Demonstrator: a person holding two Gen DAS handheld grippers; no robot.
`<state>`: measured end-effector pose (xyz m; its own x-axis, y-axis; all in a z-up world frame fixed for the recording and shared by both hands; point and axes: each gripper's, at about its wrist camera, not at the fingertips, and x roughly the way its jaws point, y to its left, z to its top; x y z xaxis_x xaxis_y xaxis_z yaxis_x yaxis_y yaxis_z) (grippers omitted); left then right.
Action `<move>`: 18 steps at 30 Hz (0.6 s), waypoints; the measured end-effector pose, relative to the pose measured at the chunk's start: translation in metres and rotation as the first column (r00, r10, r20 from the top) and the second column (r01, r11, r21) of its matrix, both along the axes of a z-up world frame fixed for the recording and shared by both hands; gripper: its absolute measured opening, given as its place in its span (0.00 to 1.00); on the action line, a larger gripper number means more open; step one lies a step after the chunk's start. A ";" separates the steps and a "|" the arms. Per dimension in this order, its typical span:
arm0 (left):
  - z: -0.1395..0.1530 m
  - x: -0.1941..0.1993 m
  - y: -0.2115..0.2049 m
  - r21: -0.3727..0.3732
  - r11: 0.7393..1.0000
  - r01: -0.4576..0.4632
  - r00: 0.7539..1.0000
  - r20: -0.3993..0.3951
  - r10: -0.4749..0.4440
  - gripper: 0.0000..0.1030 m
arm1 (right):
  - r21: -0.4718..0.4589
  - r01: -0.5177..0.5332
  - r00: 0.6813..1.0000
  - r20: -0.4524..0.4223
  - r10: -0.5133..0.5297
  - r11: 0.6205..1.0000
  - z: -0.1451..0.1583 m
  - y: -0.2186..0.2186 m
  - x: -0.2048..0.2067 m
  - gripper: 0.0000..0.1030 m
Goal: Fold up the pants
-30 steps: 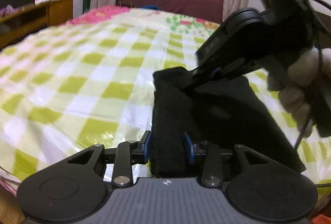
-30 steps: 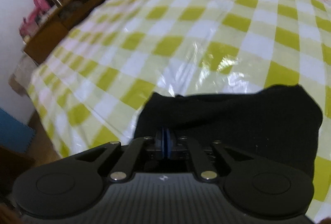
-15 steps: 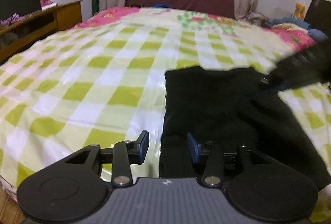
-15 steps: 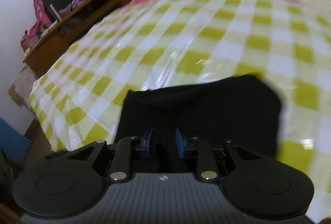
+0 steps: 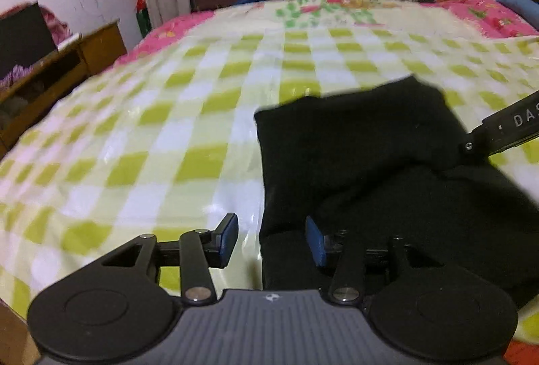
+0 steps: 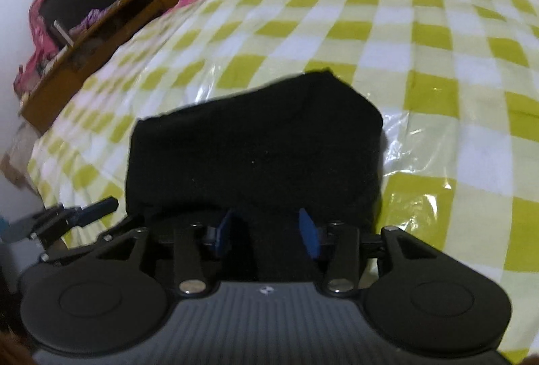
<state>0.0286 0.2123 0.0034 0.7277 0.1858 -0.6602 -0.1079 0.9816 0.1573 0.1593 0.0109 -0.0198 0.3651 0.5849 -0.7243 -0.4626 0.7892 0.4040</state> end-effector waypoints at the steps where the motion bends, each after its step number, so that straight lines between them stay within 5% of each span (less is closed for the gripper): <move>1: 0.007 -0.002 -0.002 0.009 1.000 0.005 1.000 0.021 -0.005 0.56 | 0.030 0.017 1.000 0.016 -0.018 0.999 0.006 -0.006 -0.004 0.43; 4: 0.007 0.000 -0.005 0.055 0.998 -0.018 1.000 0.009 0.018 0.64 | 0.013 0.033 0.999 0.015 -0.033 0.999 0.002 -0.013 -0.009 0.43; 8: -0.011 0.001 0.005 -0.002 0.999 -0.044 0.999 -0.015 0.044 0.64 | 0.049 0.050 0.999 0.007 -0.051 0.998 -0.005 -0.026 -0.013 0.43; 13: 0.002 -0.007 -0.007 0.056 0.998 -0.007 1.000 -0.011 0.007 0.64 | 0.069 0.057 0.998 0.006 -0.058 0.996 0.003 -0.040 -0.018 0.44; 15: 0.000 -0.009 -0.008 0.057 0.998 0.007 1.000 -0.025 -0.006 0.64 | 0.047 0.073 0.997 0.018 -0.074 0.996 -0.001 -0.049 -0.022 0.51; 18: -0.013 0.001 -0.007 0.037 0.999 -0.018 0.999 -0.037 0.019 0.64 | 0.036 0.085 0.993 -0.081 -0.081 0.996 -0.028 -0.046 -0.011 0.54</move>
